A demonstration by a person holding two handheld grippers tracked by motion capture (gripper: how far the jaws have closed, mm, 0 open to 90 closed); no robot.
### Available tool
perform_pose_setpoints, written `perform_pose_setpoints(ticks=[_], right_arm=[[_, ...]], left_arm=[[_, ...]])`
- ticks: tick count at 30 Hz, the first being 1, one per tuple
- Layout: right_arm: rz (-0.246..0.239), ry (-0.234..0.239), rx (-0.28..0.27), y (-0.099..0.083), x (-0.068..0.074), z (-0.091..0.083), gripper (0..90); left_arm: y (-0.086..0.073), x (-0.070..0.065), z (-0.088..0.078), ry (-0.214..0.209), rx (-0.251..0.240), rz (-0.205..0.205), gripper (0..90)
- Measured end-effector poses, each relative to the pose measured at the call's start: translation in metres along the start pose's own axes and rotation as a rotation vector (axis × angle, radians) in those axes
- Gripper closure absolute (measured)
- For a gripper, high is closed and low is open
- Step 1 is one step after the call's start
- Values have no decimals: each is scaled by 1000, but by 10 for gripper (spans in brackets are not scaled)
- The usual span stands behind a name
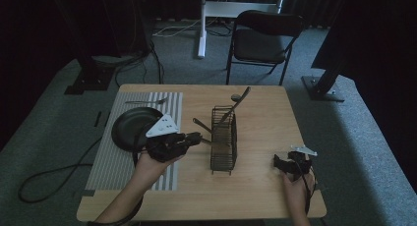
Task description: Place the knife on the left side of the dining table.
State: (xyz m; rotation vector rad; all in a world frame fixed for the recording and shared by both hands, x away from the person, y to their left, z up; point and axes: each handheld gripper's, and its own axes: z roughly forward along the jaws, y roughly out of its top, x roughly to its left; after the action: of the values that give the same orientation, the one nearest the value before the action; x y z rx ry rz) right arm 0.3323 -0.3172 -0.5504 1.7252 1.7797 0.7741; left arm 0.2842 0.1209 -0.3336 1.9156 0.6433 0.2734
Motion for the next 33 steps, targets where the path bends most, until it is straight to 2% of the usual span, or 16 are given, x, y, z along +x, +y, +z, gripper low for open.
perform_pose_setpoints(ticks=[3, 4, 6, 7, 10, 11, 14, 17, 18, 23, 27, 29, 33], right_arm=[[0, 0, 0, 0, 0, 0, 118], [0, 0, 0, 0, 0, 0, 118], [0, 0, 0, 0, 0, 0, 118], [0, 0, 0, 0, 0, 0, 118], [0, 0, 0, 0, 0, 0, 118], [0, 0, 0, 0, 0, 0, 118], [0, 0, 0, 0, 0, 0, 118], [0, 0, 0, 0, 0, 0, 118], [0, 0, 0, 0, 0, 0, 118], [0, 0, 0, 0, 0, 0, 118], [0, 0, 0, 0, 0, 0, 118], [0, 0, 0, 0, 0, 0, 118], [0, 0, 0, 0, 0, 0, 118]], left_arm=[[1, 1, -7, 10, -12, -4, 837], [1, 2, -16, 20, -23, -7, 837], [2, 3, -20, 24, -26, -6, 837], [2, 3, -28, 42, -40, -1, 837], [1, 5, -33, 51, -43, -4, 837], [0, 8, -44, 62, -53, -16, 837], [-3, 11, -54, 71, -57, -23, 837], [-4, 12, -58, 77, -63, -29, 837], [-7, 13, -66, 94, -70, -31, 836], [-11, 16, -75, 108, -70, -36, 837], [-22, 22, -84, 127, -63, -59, 836], [-25, 24, -86, 135, -56, -63, 836], [-37, 32, -90, 153, -45, -94, 836]])
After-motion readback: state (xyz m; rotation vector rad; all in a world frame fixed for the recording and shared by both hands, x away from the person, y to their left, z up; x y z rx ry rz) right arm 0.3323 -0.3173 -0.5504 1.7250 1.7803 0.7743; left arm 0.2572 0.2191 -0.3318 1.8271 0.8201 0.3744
